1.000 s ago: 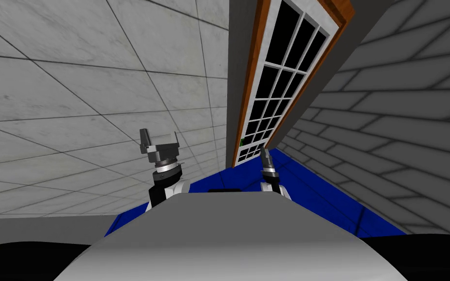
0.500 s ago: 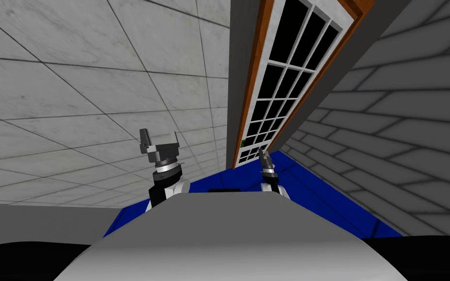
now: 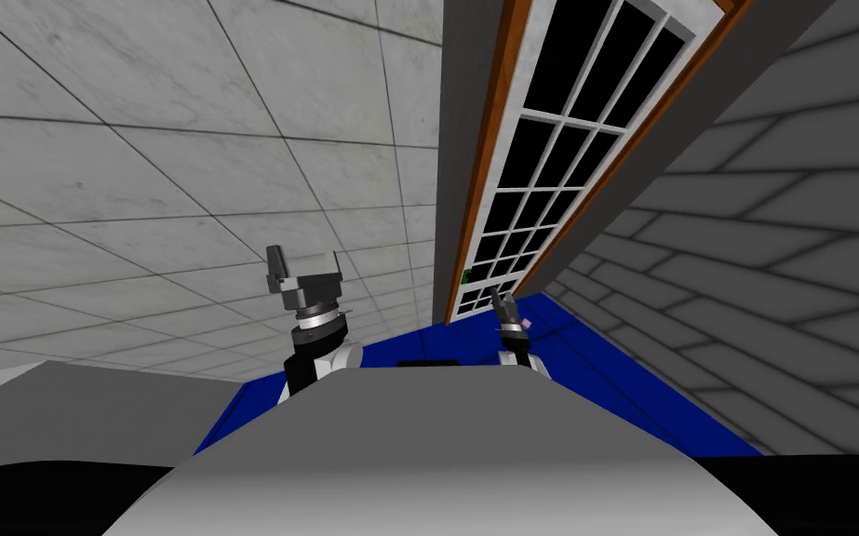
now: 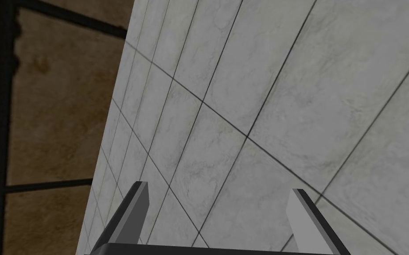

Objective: Pull the door open

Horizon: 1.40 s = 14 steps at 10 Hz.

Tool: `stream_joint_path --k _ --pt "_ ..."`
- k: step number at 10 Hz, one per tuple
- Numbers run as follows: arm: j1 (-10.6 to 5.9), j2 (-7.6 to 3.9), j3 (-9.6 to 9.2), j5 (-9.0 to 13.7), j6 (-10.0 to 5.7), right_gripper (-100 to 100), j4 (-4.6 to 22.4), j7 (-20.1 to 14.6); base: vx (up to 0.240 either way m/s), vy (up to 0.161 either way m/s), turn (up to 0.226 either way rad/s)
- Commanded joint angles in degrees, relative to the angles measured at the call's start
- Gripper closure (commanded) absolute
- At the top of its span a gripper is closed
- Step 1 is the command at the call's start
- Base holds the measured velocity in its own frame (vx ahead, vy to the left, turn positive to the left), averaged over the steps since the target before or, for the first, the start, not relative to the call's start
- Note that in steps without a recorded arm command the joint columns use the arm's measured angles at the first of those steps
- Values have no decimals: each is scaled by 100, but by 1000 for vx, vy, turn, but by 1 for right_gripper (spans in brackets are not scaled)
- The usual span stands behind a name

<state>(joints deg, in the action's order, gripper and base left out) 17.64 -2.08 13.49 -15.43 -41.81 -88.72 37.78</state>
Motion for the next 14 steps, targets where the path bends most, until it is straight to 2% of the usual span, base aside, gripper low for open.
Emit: stream_joint_path --k 1,2,3,4,5,7,8,9,11,12,14 --pt "-85 -9 105 -94 -59 -100 286 214 14 -63 147" --pt "-169 -10 194 -178 -106 -100 486 398 29 -105 220" --pt "-169 -10 194 -178 -106 -100 539 401 24 -90 62" --pt "-252 -12 283 -262 -152 -100 755 588 32 -76 114" --pt "-252 -12 283 -262 -152 -100 784 588 27 -57 79" --pt "-413 -2 457 -425 -242 -100 1187 943 24 -82 172" --pt "-413 -2 457 -425 -242 -100 1259 952 29 -81 80" --pt "-494 3 543 -506 -287 -100 1443 1132 19 -65 127" --pt "-646 23 707 -659 -372 -100 1891 1474 22 -100 216" --pt "-646 23 707 -659 -372 -100 1941 1474 20 -89 66" --pt "-789 49 860 -803 -451 -100 2307 1795 28 -93 172"
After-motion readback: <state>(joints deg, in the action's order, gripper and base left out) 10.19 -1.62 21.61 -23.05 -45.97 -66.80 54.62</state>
